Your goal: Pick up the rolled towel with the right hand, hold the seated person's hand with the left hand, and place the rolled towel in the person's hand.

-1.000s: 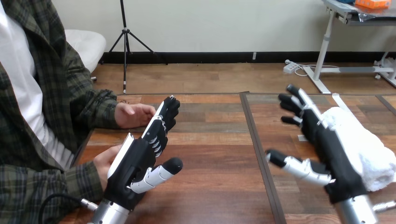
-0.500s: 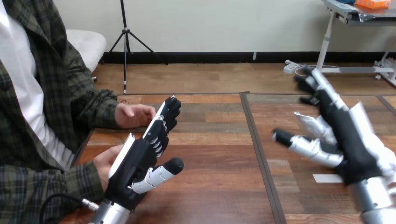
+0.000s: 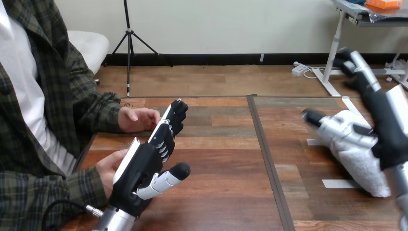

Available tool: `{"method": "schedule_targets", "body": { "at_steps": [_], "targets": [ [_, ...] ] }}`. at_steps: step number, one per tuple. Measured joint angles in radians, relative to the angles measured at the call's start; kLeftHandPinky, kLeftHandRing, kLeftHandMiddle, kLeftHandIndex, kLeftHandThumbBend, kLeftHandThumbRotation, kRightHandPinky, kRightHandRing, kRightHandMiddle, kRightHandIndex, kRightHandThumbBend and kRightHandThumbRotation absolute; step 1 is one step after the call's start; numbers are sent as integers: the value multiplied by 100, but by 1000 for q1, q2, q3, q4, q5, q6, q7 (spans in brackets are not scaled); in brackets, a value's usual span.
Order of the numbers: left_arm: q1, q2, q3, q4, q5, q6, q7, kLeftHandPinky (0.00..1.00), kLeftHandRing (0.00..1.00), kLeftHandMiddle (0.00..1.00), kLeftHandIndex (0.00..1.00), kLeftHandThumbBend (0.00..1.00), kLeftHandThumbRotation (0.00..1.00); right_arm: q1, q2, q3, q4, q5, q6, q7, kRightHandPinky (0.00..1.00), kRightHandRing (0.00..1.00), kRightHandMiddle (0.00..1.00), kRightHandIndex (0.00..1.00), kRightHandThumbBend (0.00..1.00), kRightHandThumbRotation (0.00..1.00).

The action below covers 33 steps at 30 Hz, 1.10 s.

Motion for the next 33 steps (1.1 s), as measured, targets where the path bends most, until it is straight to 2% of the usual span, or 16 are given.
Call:
{"method": "schedule_targets", "body": {
  "at_steps": [10,19,27,29,33],
  "targets": [
    [0,-4,0,0,0,0,0,100,100,100,100,100,68,-87,-84,-13,65,-20,111,0,90,97,95,99,100,59],
    [0,-16,-1,0,0,0,-5,100,100,100,100,100,68,-189,-161,-2,184,-90,227,2,91,97,96,99,100,61],
    [0,-20,-1,0,4,0,-4,100,100,100,100,100,68,-277,-199,13,301,-119,325,13,88,95,96,99,100,60],
    [0,-20,-1,0,4,0,-4,100,100,100,100,100,68,-298,-205,16,333,-122,347,19,83,92,97,99,100,58],
    [0,-20,-1,0,4,1,-4,100,100,100,100,100,68,-342,-220,27,404,-123,388,33,81,91,97,99,100,55]
  ]
}}
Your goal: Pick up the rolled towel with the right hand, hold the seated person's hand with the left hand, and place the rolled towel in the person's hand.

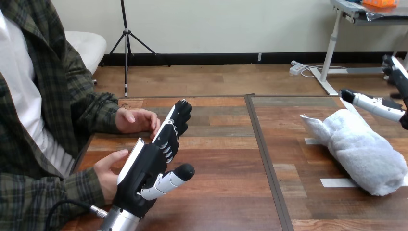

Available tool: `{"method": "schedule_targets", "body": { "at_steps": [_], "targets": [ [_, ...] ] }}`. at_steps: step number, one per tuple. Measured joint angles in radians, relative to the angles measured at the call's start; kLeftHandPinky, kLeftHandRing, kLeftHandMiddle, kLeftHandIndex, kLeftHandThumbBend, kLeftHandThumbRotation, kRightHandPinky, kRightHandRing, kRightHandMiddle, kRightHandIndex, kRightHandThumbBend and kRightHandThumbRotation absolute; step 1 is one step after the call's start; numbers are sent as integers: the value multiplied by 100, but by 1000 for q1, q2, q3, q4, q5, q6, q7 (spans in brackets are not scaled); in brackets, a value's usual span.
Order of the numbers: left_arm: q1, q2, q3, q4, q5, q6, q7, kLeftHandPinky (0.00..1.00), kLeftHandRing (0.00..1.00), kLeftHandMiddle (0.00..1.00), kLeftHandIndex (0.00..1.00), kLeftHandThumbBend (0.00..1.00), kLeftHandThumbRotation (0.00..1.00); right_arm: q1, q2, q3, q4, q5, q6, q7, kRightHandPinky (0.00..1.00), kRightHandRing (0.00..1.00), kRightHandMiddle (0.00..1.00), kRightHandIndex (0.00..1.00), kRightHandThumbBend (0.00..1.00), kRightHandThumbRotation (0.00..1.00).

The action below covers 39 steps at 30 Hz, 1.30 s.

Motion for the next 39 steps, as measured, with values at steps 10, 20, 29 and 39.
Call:
{"method": "schedule_targets", "body": {
  "at_steps": [10,20,29,39],
  "targets": [
    [3,-1,0,0,0,1,0,100,100,100,100,100,68,-106,-19,40,205,-14,57,25,77,87,91,99,100,55],
    [10,-3,0,0,0,1,0,100,100,100,100,100,68,-198,-27,107,427,-52,65,30,35,49,59,100,100,55],
    [21,-5,-1,-1,0,1,0,100,100,100,100,100,68,-259,-27,167,590,-88,72,32,42,60,68,100,100,58],
    [42,-9,-1,-6,0,1,0,100,100,100,100,100,68,-336,-40,215,718,-128,88,36,60,78,82,100,100,61]
  ]
}}
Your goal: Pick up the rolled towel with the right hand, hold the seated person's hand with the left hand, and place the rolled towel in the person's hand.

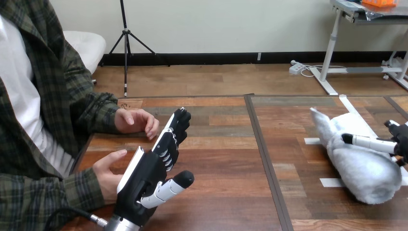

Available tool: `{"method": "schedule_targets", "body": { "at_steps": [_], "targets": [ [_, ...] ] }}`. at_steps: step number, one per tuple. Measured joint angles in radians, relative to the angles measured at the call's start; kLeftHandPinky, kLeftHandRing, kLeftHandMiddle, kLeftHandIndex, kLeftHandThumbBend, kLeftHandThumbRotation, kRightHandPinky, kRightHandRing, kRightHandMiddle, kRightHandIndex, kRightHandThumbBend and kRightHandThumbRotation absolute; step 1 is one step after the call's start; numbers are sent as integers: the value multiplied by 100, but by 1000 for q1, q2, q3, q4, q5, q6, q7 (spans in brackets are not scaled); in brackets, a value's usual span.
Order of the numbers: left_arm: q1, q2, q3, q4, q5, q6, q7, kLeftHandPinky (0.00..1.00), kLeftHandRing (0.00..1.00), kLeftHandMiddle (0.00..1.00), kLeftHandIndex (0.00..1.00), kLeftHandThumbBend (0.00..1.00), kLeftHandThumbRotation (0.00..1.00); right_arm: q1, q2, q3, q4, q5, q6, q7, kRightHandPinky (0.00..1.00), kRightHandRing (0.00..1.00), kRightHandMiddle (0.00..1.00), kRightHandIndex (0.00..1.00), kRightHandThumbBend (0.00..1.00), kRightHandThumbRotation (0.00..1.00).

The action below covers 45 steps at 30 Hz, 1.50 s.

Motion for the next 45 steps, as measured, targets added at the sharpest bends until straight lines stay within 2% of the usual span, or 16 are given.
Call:
{"method": "schedule_targets", "body": {
  "at_steps": [1,5,10,15,18,19,24,26,33,36,37,42,45],
  "targets": [
    [1,-1,0,-1,0,0,0,100,100,100,100,100,68,-8,-2,6,11,-5,3,3,66,82,86,100,100,62],
    [7,-2,-2,-13,0,0,1,100,100,100,100,100,68,-38,-5,43,56,-36,10,14,73,87,90,100,100,65],
    [13,-4,-5,-40,0,-1,3,100,100,100,100,100,68,-66,-6,96,97,-80,17,31,78,91,93,100,100,69],
    [21,-5,-8,-77,3,-1,10,100,100,100,100,100,68,-81,-5,142,122,-112,20,44,79,90,93,97,100,70],
    [28,-4,-10,-100,8,-1,19,100,100,100,100,100,68,-86,-5,160,131,-123,20,45,71,84,87,91,100,70],
    [31,-4,-11,-108,10,-2,21,100,100,100,100,100,69,-87,-5,164,134,-126,20,45,62,78,82,86,100,70],
    [48,-2,-16,-140,16,-1,31,100,100,100,100,100,69,-87,-5,193,137,-149,21,43,51,72,78,81,100,71],
    [56,-1,-19,-152,17,-1,35,100,100,100,100,100,69,-87,-5,201,137,-154,21,43,44,66,73,79,100,70],
    [87,1,-29,-189,21,0,50,100,100,100,100,100,69,-88,-6,222,137,-157,22,42,44,69,78,81,100,69],
    [100,4,-32,-202,21,2,54,100,100,100,100,100,69,-89,-6,226,137,-157,28,42,43,70,80,83,100,65],
    [105,5,-33,-207,21,4,54,100,100,100,100,100,68,-89,-6,225,137,-156,32,40,42,68,79,82,100,60],
    [123,11,-37,-223,19,16,54,100,100,100,100,100,67,-89,-6,219,138,-142,52,24,42,64,75,81,100,49],
    [131,15,-37,-226,17,21,55,100,100,100,100,100,67,-89,-6,213,138,-134,63,10,33,49,64,81,98,41]
  ]
}}
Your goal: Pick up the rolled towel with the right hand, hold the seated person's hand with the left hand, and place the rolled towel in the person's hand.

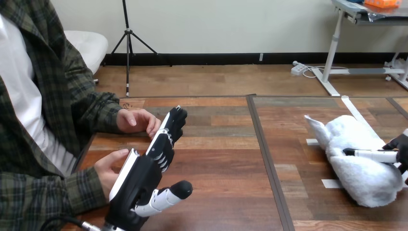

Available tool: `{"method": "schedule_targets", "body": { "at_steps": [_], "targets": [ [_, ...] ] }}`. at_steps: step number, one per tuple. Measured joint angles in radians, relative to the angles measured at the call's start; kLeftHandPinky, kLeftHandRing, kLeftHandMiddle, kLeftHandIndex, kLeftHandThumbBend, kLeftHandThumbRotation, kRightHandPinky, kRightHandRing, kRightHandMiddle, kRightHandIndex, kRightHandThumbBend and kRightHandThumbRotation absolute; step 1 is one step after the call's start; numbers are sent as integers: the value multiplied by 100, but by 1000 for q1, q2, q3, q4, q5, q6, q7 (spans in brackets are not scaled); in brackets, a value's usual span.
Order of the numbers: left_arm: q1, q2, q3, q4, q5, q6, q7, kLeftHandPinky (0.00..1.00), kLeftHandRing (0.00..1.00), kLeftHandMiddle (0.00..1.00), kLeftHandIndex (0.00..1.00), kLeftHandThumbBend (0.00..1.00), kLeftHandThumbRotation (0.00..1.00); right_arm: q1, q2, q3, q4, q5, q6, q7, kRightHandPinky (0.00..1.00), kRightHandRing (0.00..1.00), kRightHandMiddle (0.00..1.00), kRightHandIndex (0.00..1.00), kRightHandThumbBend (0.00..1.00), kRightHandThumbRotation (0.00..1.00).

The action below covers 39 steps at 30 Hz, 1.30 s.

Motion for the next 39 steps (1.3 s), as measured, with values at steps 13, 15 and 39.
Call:
{"method": "schedule_targets", "body": {
  "at_steps": [13,15,39],
  "targets": [
    [20,9,-1,-5,-1,15,10,100,100,100,100,100,67,-7,0,-3,-1,7,5,-60,32,54,63,61,90,9],
    [20,10,-2,-6,-1,17,10,100,100,100,100,100,67,-10,0,-1,-1,7,0,-65,34,57,64,58,89,6],
    [21,16,-9,-27,-2,33,5,100,100,100,100,100,66,-15,0,-47,-4,85,-119,-82,5,11,18,21,70,0]
  ]
}}
